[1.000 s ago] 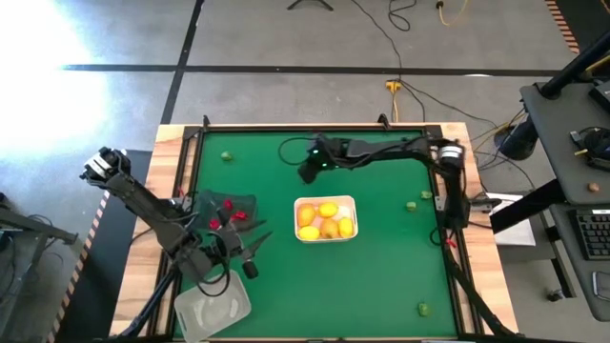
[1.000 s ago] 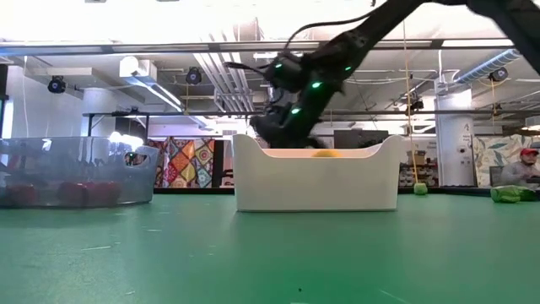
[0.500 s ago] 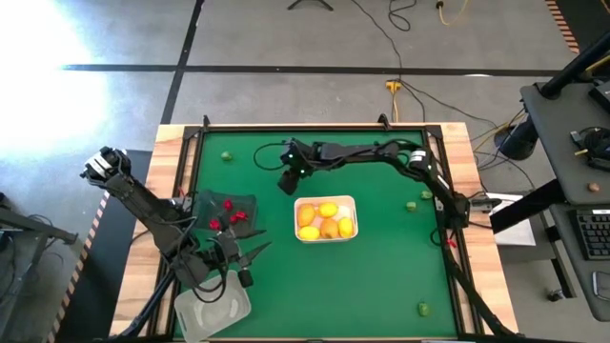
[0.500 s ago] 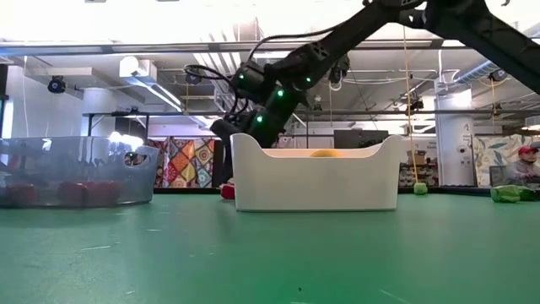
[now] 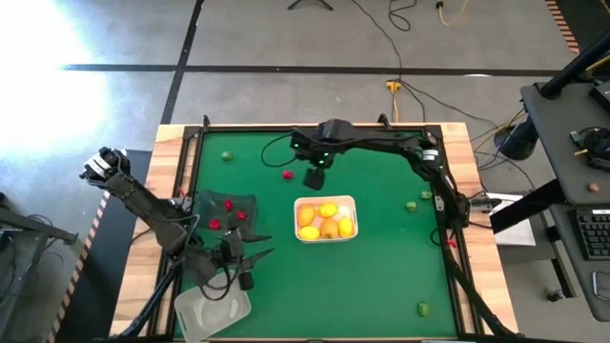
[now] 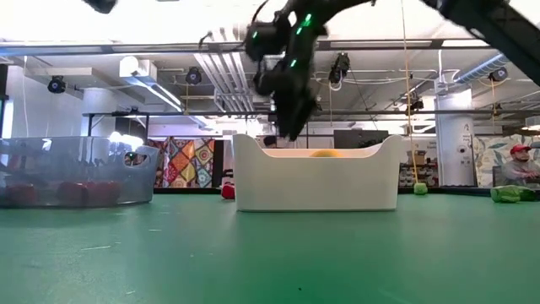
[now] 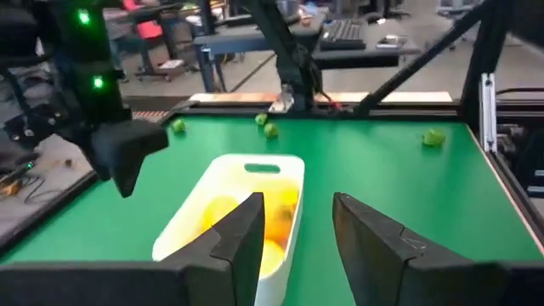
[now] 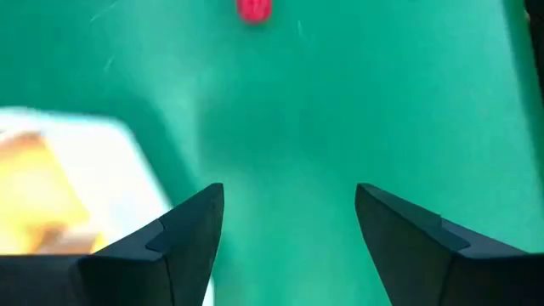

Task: Sort produce into baskets
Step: Put the red chili pepper into the black bin

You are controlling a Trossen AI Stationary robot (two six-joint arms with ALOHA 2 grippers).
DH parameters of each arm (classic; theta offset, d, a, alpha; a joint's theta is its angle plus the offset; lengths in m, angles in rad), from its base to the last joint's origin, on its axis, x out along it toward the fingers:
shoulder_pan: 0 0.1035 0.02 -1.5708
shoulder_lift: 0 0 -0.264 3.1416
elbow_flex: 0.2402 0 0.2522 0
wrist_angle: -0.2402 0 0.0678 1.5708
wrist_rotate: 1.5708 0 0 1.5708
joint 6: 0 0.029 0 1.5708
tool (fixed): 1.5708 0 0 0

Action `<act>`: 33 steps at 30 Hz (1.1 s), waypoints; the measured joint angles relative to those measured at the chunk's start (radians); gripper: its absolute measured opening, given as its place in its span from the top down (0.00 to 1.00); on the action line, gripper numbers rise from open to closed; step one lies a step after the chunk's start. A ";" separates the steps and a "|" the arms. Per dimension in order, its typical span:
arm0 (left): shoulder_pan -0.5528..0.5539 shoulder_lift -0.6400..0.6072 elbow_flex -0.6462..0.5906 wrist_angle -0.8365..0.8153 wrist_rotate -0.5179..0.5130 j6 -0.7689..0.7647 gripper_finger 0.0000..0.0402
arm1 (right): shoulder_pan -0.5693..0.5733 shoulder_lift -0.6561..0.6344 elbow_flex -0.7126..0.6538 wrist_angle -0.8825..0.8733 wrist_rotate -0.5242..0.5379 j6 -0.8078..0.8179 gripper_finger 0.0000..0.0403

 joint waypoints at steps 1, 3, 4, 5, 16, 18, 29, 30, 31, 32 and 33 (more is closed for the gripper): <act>0.029 -0.011 0.000 0.011 0.047 0.051 0.71 | 0.005 -0.029 -0.011 -0.021 -0.001 0.002 0.37; 0.113 -0.039 0.003 0.020 0.210 0.129 0.74 | 0.026 -0.088 -0.046 -0.036 -0.001 0.009 0.38; 0.170 -0.057 0.003 0.013 0.310 0.147 0.76 | 0.037 -0.127 -0.072 -0.023 -0.001 0.010 0.38; 0.233 -0.074 0.004 -0.001 0.410 0.151 0.78 | 0.053 -0.159 -0.100 -0.012 -0.001 0.017 0.39; 0.985 -0.025 0.000 -0.082 1.058 0.153 0.85 | 0.305 -0.603 -0.676 0.553 0.007 0.106 0.42; 1.113 0.024 0.009 -0.100 1.195 0.167 0.82 | 0.341 -0.656 -0.788 0.717 0.054 0.092 0.42; 1.400 0.333 0.121 -0.132 1.529 0.327 0.52 | 0.341 -0.818 -1.070 0.941 0.159 0.045 0.44; 1.396 0.354 0.130 -0.141 1.521 0.350 0.50 | 0.339 -0.829 -1.079 0.935 0.163 0.046 0.44; 1.391 0.372 0.140 -0.147 1.510 0.372 0.48 | 0.338 -0.838 -1.087 0.932 0.168 0.046 0.44; 1.390 0.387 0.149 -0.155 1.503 0.401 0.46 | 0.338 -0.852 -1.093 0.929 0.168 0.046 0.44; 1.390 0.397 0.156 -0.168 1.496 0.435 0.44 | 0.338 -0.867 -1.099 0.929 0.167 0.045 0.44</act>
